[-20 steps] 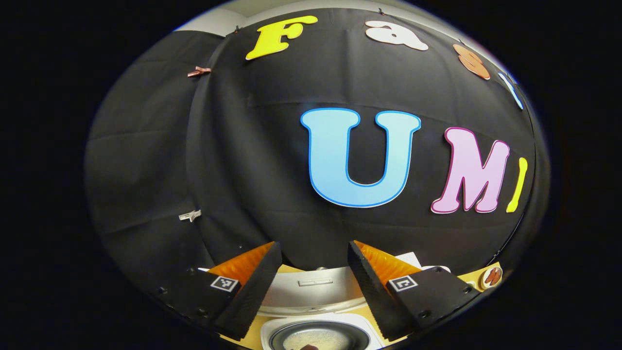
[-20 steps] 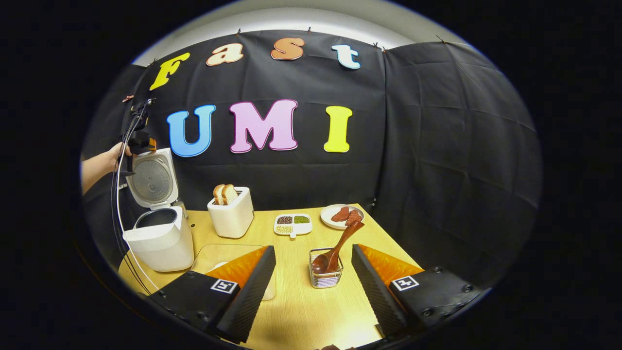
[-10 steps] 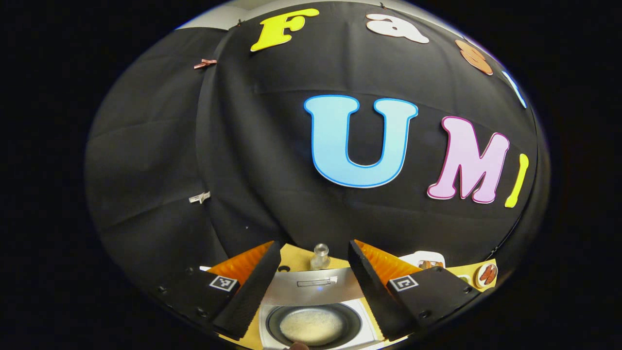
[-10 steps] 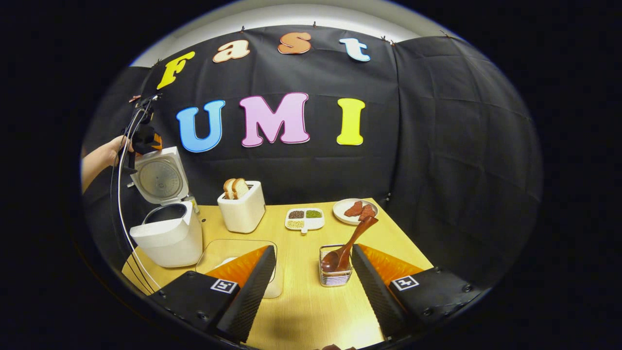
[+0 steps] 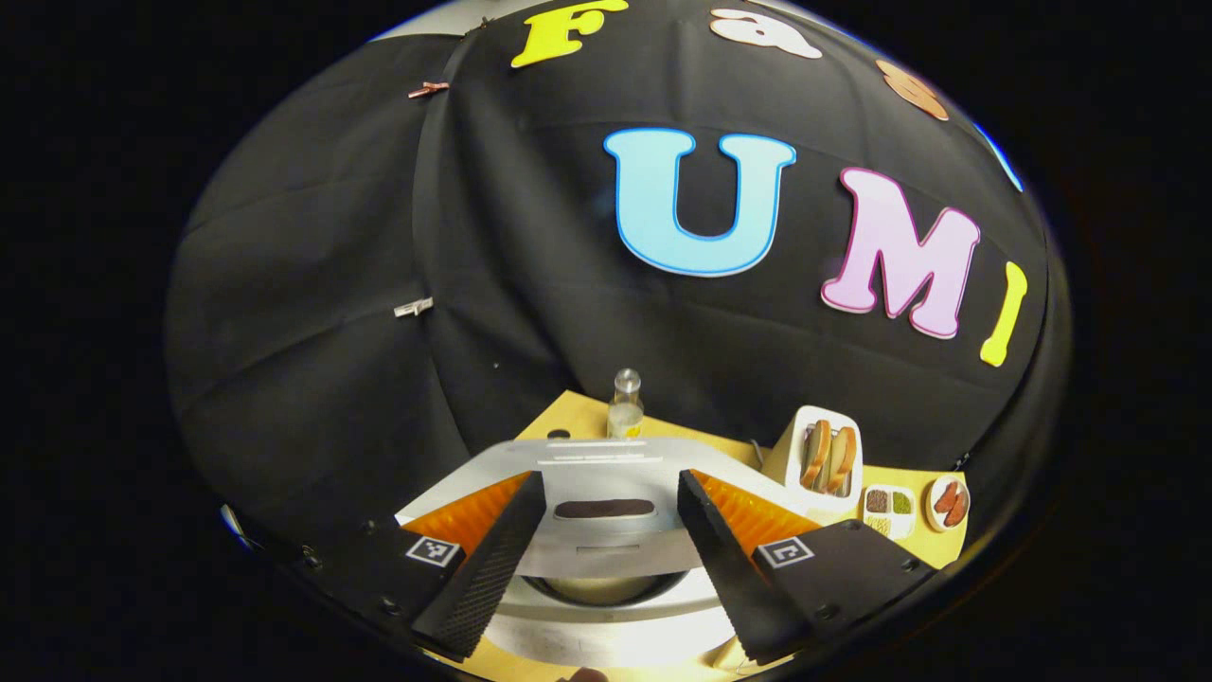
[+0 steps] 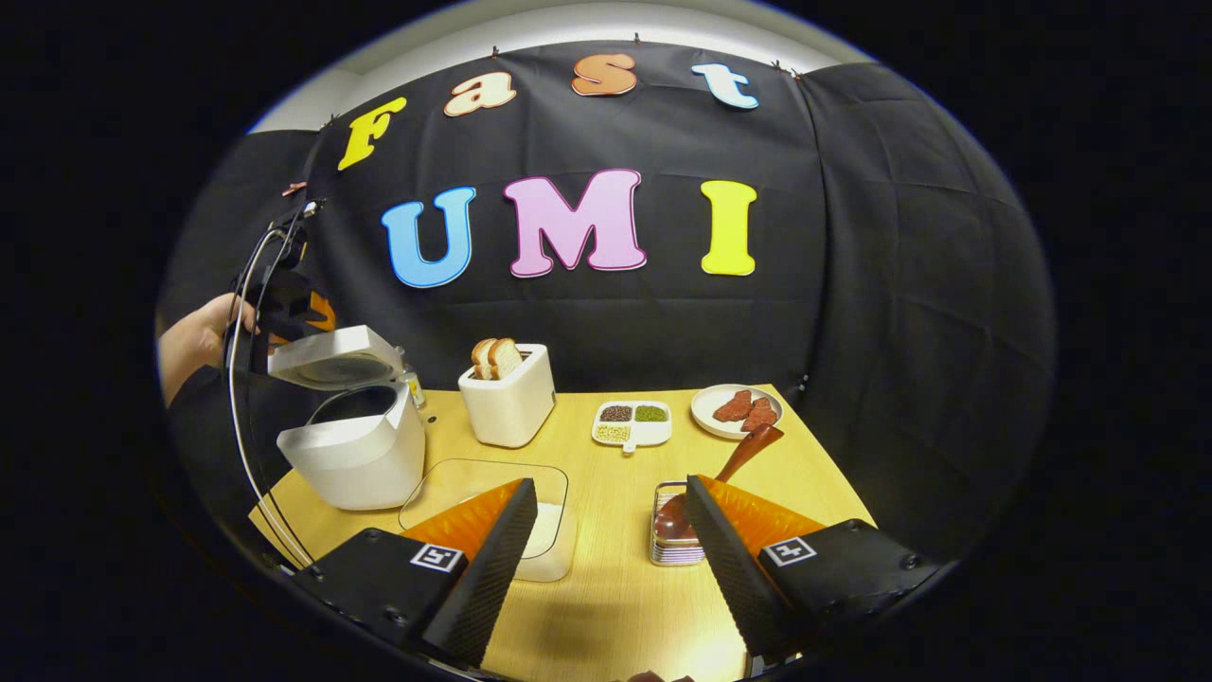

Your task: Close the left gripper, press the button to open the rice cooker; take a wooden spoon from the chopstick holder with the right hand, scoop a spoonful of rice and pour it into the rice cooker, then put the wooden spoon back into the chopstick holder.

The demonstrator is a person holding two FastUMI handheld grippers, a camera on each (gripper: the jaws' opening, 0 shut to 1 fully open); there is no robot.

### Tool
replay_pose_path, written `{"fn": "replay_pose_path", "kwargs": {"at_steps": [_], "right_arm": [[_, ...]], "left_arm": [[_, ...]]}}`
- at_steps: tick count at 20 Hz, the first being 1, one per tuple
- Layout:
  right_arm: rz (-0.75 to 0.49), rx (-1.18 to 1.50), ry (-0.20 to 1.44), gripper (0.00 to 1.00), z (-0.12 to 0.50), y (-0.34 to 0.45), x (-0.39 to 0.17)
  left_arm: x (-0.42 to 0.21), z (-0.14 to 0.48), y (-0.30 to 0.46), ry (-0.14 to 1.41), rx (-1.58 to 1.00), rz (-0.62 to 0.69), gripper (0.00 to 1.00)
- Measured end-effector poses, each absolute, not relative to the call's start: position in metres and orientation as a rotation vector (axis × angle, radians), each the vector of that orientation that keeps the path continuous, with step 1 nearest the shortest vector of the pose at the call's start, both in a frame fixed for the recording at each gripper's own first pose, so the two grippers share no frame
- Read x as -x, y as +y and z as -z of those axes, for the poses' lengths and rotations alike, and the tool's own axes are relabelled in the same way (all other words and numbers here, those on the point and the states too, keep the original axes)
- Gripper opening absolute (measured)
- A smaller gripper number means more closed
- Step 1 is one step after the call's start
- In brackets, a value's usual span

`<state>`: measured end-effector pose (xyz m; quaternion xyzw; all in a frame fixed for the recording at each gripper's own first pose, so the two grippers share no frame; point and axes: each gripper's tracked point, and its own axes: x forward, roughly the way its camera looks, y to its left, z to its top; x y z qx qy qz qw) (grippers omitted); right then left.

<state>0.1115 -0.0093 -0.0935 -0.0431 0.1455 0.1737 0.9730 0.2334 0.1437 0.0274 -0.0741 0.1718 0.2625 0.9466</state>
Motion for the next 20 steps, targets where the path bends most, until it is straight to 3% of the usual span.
{"fn": "replay_pose_path", "kwargs": {"at_steps": [11, 20], "right_arm": [[-0.386, 0.093, 0.352, 0.99, 0.113, -0.02, -0.103], [-0.368, 0.08, 0.344, 0.99, 0.11, -0.024, -0.101]], "left_arm": [[-0.216, 0.08, 0.126, 0.504, 0.158, -0.546, 0.99], [-0.219, 0.089, 0.124, 0.53, 0.131, -0.482, 1.0]]}}
